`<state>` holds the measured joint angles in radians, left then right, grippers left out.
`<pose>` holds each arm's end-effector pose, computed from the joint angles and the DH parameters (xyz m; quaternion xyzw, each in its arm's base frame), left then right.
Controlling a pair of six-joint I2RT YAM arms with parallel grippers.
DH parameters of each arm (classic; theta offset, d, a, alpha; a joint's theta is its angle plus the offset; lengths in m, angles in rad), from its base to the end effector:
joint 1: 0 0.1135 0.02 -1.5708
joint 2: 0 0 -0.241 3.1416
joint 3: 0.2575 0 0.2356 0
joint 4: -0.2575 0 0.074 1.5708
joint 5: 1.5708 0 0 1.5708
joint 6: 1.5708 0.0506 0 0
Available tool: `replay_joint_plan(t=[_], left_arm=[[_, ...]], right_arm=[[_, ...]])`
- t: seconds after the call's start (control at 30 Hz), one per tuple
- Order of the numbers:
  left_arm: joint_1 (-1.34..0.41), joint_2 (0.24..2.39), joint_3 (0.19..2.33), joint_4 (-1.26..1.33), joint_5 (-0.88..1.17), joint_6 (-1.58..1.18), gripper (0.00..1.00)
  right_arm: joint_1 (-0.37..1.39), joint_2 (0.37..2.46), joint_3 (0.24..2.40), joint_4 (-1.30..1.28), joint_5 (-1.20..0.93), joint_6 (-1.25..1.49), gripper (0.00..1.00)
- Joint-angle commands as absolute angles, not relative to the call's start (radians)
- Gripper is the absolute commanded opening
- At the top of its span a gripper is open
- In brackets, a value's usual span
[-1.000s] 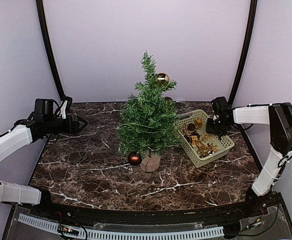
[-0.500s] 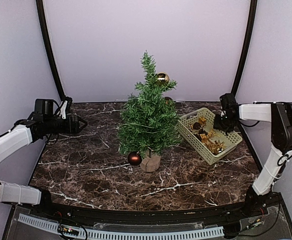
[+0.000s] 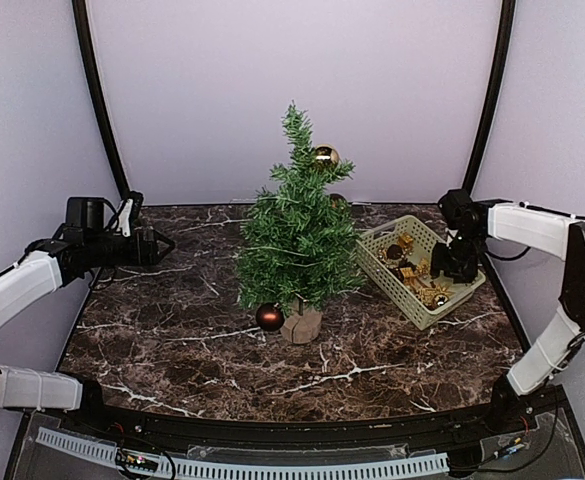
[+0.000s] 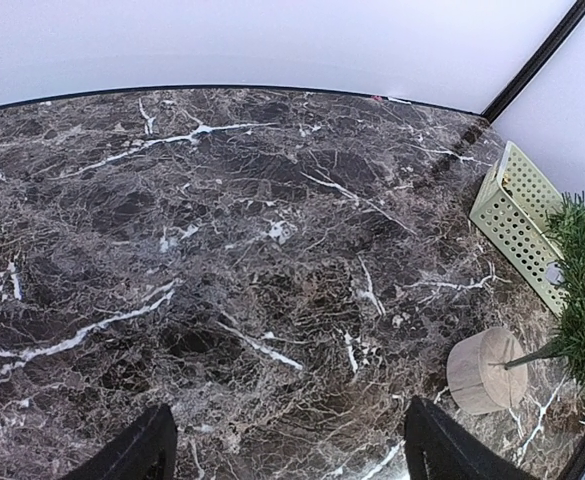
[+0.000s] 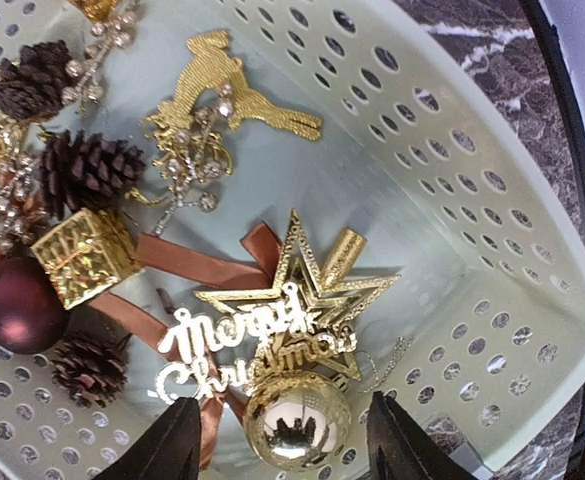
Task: Decorate the small christmas tree
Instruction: Move the bin to the center of the board, then pick up the words ornament from the bin.
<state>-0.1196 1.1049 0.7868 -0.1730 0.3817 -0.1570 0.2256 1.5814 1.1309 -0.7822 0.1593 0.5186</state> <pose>0.2495 -0.0490 0.2575 0.0817 0.8439 -0.2307 0.4774 0.2892 0.0581 0.1924 0.1567 0.9701 -0.0121 0.1848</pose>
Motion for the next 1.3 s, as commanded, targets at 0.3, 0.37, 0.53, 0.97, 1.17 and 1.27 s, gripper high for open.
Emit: replay_joint_plan(t=[0.3,0.37,0.53,0.97,1.17,1.27], left_arm=[[-0.112,1.042,0.795,-0.162,0.393,-0.161,0.81],[-0.112,1.038,0.793,-0.163,0.388,-0.16,0.81],[-0.113,1.043,0.796,-0.162,0.384,-0.159,0.81],[-0.112,1.047,0.795,-0.166,0.38,-0.157,0.81],[-0.112,1.056,0.796,-0.167,0.386,-0.159,0.81],[-0.113,1.055,0.795,-0.166,0.389,-0.16,0.81]], right_arm=[[0.208,1.842,1.198,-0.659,0.111,0.431,0.66],[0.209,1.847,1.19,-0.625,0.093,0.427,0.7],[0.209,1.861,1.186,-0.526,0.048,0.44,0.6],[0.209,1.843,1.241,-0.432,0.122,0.429,0.25],[0.209,1.752,1.184,-0.439,0.165,0.468,0.12],[0.206,1.679,1.15,-0.424,0.17,0.503,0.05]])
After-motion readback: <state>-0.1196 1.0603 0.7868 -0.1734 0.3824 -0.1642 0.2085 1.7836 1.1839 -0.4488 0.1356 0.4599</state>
